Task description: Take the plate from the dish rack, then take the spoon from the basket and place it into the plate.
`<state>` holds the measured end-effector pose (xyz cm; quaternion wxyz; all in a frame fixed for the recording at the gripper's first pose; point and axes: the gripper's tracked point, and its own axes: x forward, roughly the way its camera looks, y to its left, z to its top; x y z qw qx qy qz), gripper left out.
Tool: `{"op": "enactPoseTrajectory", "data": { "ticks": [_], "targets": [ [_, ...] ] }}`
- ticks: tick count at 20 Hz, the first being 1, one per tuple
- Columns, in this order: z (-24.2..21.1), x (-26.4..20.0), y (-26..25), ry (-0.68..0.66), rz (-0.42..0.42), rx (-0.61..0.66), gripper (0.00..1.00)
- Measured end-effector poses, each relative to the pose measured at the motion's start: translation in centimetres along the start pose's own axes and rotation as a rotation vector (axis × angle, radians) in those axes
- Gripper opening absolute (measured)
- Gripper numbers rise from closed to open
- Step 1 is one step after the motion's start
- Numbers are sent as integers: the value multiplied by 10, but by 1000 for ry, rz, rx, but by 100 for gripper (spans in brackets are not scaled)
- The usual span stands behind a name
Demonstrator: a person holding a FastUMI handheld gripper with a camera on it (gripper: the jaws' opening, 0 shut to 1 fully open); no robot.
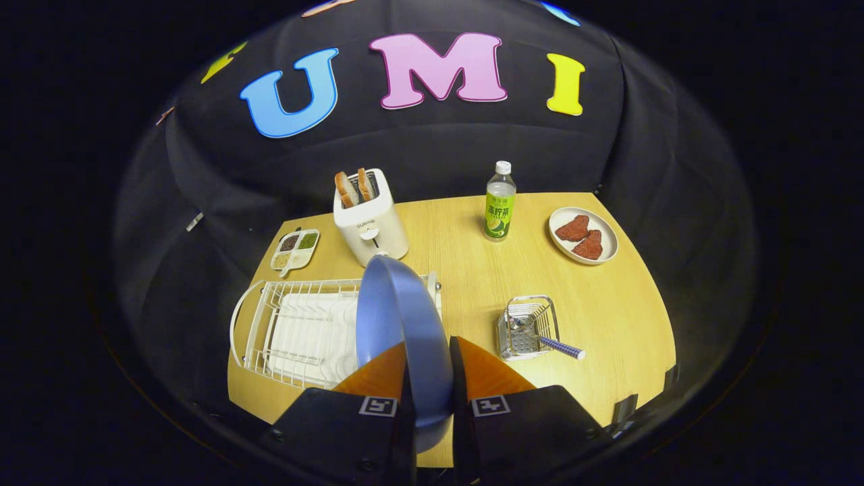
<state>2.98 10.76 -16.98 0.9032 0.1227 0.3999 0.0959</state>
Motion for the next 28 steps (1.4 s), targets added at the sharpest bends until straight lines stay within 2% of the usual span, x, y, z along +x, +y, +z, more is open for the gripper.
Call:
{"op": "enactPoseTrajectory", "data": {
  "ticks": [7, 11, 18, 21, 26, 28],
  "targets": [
    [-74, -53, -23, 106, 109, 51, 25],
    [-133, -65, -44, 192, 90, 73, 25],
    [-215, -31, -48, 291, 180, 179, 25],
    [-224, -10, -53, 288, 208, 238, 25],
    [-229, 8, -72, 309, 212, 241, 25],
    [-232, 23, -75, 308, 222, 282, 26]
  ]
}}
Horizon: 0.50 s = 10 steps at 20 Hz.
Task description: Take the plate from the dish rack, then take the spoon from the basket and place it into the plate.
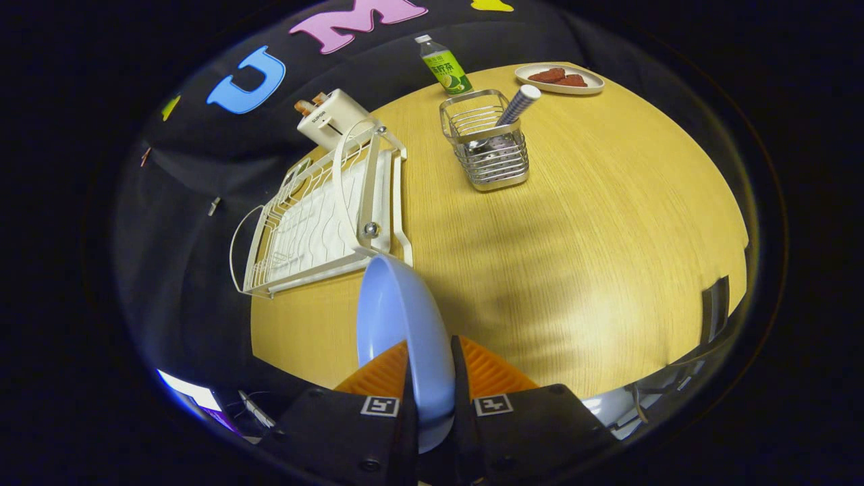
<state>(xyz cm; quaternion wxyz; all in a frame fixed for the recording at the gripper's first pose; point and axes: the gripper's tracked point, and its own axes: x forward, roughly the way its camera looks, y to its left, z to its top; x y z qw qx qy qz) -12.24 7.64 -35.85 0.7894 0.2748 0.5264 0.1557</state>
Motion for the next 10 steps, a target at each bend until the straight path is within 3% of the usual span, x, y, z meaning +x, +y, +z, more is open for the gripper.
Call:
{"op": "enactPoseTrajectory", "data": {
  "ticks": [2, 10],
  "targets": [
    [0, 6, -10, 8, -11, 29, 27],
    [-8, 22, -43, 33, -82, 81, 51]
  ]
}}
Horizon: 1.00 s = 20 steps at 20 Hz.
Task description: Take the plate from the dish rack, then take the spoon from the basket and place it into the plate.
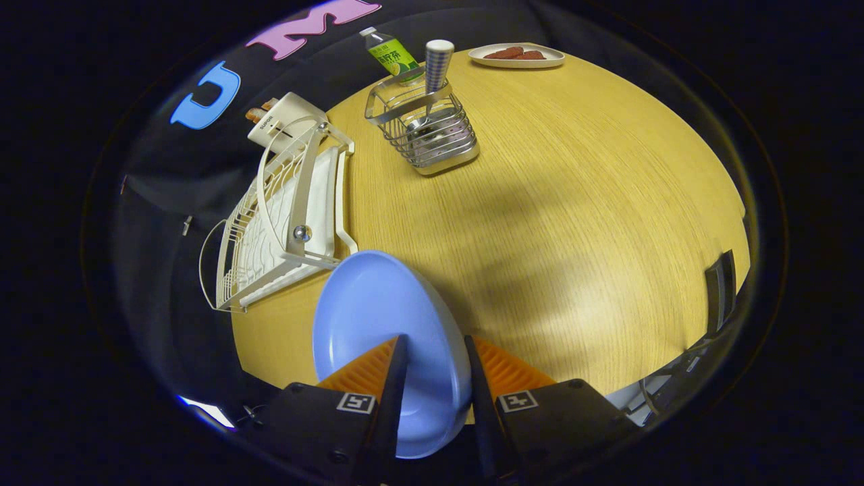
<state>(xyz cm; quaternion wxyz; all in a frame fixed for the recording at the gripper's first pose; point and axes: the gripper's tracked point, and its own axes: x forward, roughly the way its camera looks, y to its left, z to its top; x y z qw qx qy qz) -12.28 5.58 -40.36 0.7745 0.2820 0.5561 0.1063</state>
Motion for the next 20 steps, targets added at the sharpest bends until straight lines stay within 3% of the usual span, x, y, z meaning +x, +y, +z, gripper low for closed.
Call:
{"op": "enactPoseTrajectory", "data": {
  "ticks": [3, 4, 10, 16, 20],
  "targets": [
    [4, 2, -20, -19, -105, -70, 54],
    [7, 2, -25, -26, -123, -93, 50],
    [37, -25, -17, -114, -121, -143, 50],
    [115, -95, 21, -389, -79, -290, 50],
    [163, -119, 28, -488, -116, -402, 63]
  ]
}}
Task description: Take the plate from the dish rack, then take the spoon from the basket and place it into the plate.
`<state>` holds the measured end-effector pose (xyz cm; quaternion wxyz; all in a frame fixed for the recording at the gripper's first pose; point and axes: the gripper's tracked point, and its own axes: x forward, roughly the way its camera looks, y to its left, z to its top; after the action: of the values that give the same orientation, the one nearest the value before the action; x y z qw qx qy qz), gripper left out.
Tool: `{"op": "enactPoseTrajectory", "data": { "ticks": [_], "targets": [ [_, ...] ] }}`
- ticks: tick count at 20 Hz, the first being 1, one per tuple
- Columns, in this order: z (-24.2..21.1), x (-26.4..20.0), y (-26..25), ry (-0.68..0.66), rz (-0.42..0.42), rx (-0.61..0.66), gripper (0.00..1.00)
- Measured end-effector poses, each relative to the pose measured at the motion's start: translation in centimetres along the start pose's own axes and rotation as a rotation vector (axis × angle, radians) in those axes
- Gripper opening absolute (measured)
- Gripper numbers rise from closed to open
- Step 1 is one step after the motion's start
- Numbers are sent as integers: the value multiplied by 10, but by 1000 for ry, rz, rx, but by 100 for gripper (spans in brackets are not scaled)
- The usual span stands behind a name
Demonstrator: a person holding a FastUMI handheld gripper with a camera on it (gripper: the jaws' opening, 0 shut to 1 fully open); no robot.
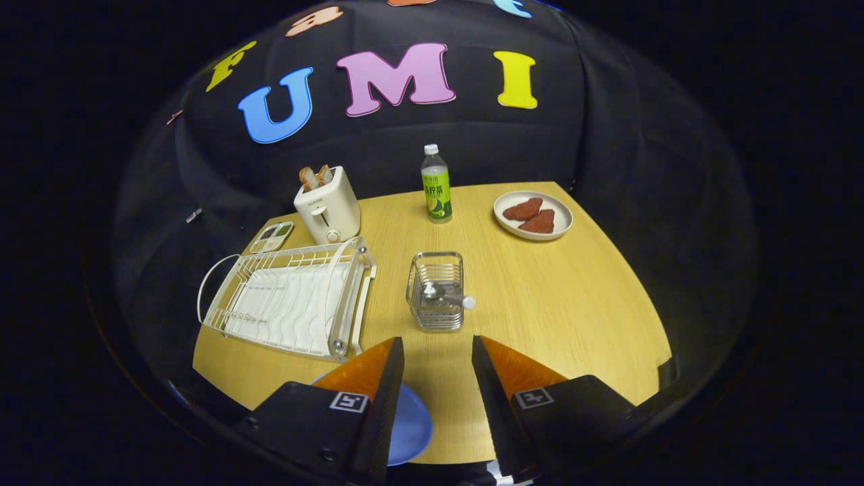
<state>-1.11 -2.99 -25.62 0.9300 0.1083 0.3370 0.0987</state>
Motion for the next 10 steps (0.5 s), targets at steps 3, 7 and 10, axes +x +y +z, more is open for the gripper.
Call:
{"op": "enactPoseTrajectory", "data": {
  "ticks": [3, 7, 10],
  "targets": [
    [11, 19, -11, 8, -10, -67, 70],
    [4, 51, -22, 55, -4, -134, 71],
    [1, 72, -24, 81, 17, -175, 70]
  ]
}}
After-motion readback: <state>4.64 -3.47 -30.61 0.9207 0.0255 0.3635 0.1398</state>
